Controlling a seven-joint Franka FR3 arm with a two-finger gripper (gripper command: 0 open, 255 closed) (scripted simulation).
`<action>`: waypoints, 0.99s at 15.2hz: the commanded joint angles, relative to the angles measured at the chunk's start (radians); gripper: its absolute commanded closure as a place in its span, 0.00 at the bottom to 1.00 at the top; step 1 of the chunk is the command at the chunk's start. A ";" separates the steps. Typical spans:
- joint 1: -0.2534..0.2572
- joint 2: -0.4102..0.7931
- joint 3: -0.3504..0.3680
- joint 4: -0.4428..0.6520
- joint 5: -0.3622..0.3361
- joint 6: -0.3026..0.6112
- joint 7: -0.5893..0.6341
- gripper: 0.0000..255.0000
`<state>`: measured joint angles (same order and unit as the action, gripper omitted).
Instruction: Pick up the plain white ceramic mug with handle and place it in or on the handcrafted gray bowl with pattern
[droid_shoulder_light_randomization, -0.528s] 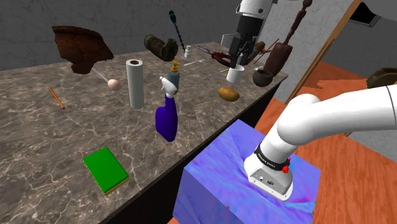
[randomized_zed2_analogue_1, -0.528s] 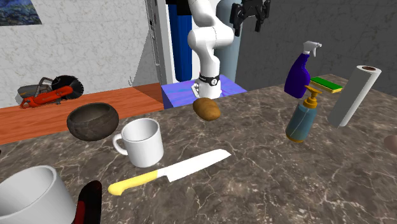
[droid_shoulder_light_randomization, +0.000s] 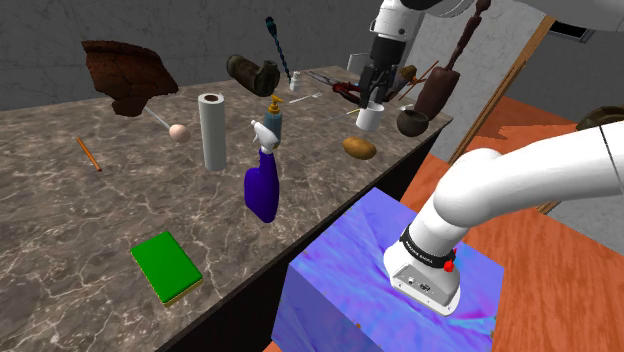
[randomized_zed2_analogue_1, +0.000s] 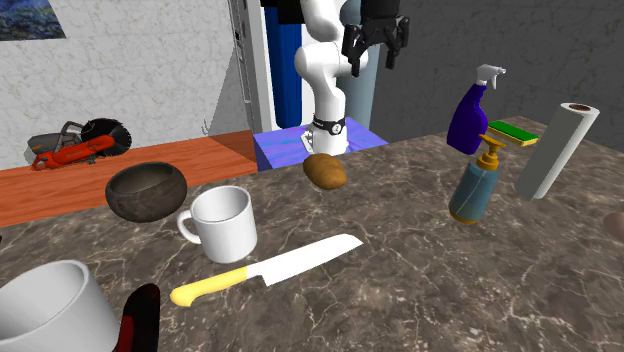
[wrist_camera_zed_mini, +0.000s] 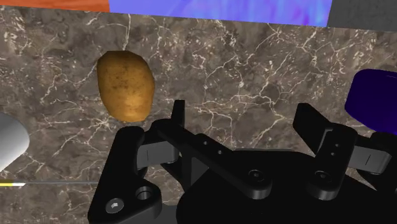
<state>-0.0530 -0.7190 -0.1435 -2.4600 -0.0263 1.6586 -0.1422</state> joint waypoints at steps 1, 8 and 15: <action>-0.016 0.041 -0.036 0.004 -0.027 0.046 -0.036 0.00; -0.055 0.215 -0.155 0.056 -0.083 0.202 -0.152 0.00; -0.074 0.427 -0.271 0.163 -0.073 0.339 -0.279 0.00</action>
<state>-0.1228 -0.3223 -0.3952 -2.3118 -0.1014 1.9772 -0.3979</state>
